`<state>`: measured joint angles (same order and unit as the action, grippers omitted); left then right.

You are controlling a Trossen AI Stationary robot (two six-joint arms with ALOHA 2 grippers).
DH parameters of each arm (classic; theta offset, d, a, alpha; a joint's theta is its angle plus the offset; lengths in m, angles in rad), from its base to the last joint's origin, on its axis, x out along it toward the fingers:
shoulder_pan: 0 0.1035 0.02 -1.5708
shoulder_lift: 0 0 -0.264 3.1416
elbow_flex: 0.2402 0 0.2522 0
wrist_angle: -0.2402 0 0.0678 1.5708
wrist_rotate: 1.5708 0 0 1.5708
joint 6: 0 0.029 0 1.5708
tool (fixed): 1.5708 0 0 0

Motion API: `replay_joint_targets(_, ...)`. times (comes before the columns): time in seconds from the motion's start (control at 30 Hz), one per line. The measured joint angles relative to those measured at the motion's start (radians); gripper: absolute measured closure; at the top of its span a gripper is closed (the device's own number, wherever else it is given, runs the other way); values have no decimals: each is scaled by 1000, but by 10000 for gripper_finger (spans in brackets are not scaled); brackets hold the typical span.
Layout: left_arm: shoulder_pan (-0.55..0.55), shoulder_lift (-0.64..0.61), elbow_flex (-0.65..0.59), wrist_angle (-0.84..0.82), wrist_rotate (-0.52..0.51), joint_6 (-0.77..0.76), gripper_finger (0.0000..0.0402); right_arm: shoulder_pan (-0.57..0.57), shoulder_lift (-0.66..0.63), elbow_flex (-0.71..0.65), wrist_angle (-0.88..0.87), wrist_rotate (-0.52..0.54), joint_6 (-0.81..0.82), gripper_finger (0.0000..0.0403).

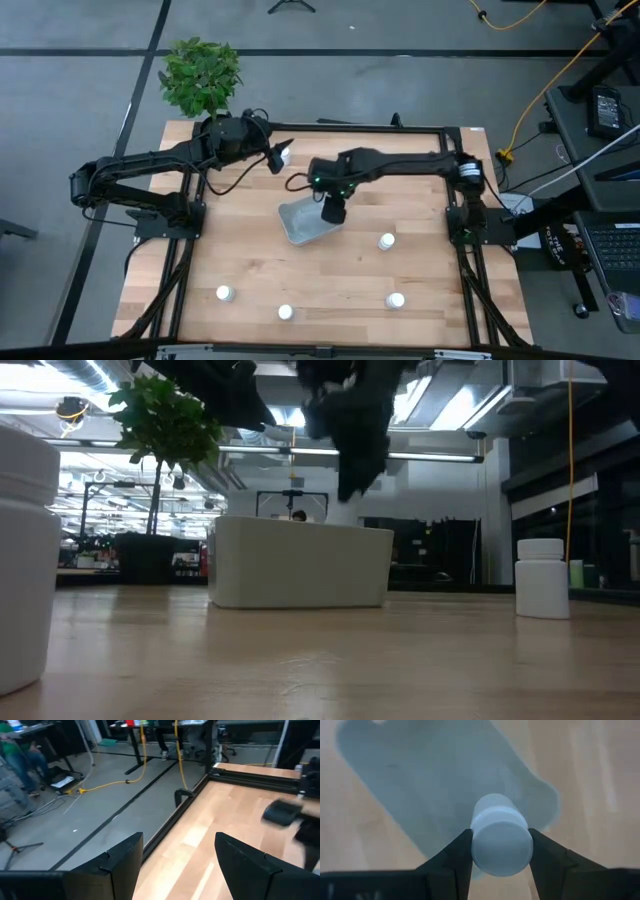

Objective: Pick and place pill bottles into a basket
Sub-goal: Put the white pill bottle into the white bin

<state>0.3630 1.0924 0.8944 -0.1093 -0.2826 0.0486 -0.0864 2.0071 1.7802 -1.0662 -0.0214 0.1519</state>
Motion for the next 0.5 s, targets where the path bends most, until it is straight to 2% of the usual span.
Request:
replay_joint_targets(0.2,-3,0,0,-5,53,-15,162,0,75,0,68,-28,1,251)
replay_joint_targets(0.4,-3,0,0,-20,79,-52,162,-12,95,0,95,-24,31,251)
replay_joint_targets(0.5,-3,0,0,-26,79,-51,162,-28,95,0,95,22,42,251)
